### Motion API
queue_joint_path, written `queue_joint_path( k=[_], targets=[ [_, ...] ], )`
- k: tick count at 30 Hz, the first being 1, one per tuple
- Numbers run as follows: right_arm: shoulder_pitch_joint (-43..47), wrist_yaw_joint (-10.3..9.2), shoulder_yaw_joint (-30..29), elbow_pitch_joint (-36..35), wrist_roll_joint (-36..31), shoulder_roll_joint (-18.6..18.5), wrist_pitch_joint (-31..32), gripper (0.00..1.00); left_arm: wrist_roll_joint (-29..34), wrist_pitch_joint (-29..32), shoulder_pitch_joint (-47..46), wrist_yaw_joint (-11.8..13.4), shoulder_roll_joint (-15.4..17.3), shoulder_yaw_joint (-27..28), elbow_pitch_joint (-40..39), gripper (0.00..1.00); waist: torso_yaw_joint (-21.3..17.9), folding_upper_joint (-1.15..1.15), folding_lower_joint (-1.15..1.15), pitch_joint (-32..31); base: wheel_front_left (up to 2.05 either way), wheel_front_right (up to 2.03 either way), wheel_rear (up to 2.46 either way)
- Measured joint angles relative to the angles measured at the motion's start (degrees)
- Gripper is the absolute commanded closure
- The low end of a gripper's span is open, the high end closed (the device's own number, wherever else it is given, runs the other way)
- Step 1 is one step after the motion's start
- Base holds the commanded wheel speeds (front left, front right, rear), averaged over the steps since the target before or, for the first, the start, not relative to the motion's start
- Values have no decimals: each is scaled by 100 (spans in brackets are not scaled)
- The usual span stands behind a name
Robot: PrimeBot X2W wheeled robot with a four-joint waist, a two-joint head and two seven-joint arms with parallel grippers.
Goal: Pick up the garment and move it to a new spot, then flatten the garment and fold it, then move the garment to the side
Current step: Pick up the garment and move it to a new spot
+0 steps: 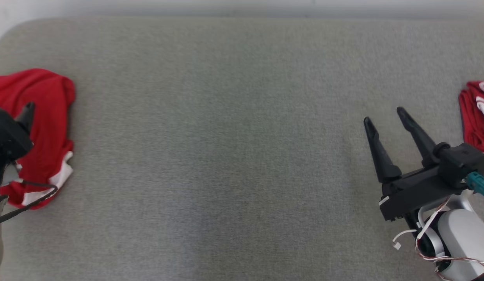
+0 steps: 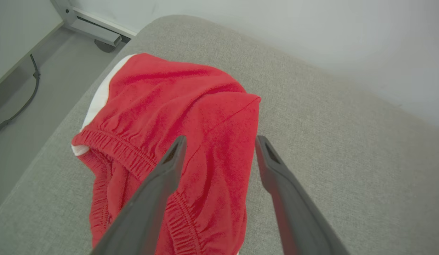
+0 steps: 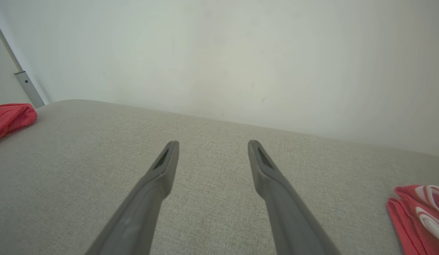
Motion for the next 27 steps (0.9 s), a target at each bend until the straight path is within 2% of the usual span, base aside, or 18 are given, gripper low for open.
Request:
queue_joint_path(
  k=[5, 14, 15, 16, 17, 27],
  targets=[
    [-13, -47, -141, -47, 0, -101, 22, 0, 233, 552, -227, -4, 13, -372, 442, 0, -157, 0, 0, 276, 0, 0, 0],
    [-112, -58, -142, -94, -56, -132, 96, 0, 539, 1211, -455, -10, -26, -801, 861, 0, -190, -1, -1, 507, 0, 0, 0],
    [-133, -58, -136, -108, -58, -127, 96, 0, 625, 1268, -503, -10, -15, -875, 901, 12, -183, -1, -1, 512, 0, 0, 0],
    [-135, -58, -130, -113, -68, -124, 97, 0, 680, 1315, -523, -11, -8, -921, 921, 47, -177, -2, -2, 516, 0, 0, 0],
    [-134, -58, -121, -111, -73, -124, 100, 0, 689, 1325, -524, -11, -12, -944, 933, 100, -169, -2, -2, 519, 0, 0, 0],
    [-132, -99, -125, 76, -73, -86, 96, 0, 711, 1305, -712, -10, -109, -1202, 966, 100, -88, -2, -1, 384, 0, 0, 0]
  ],
)
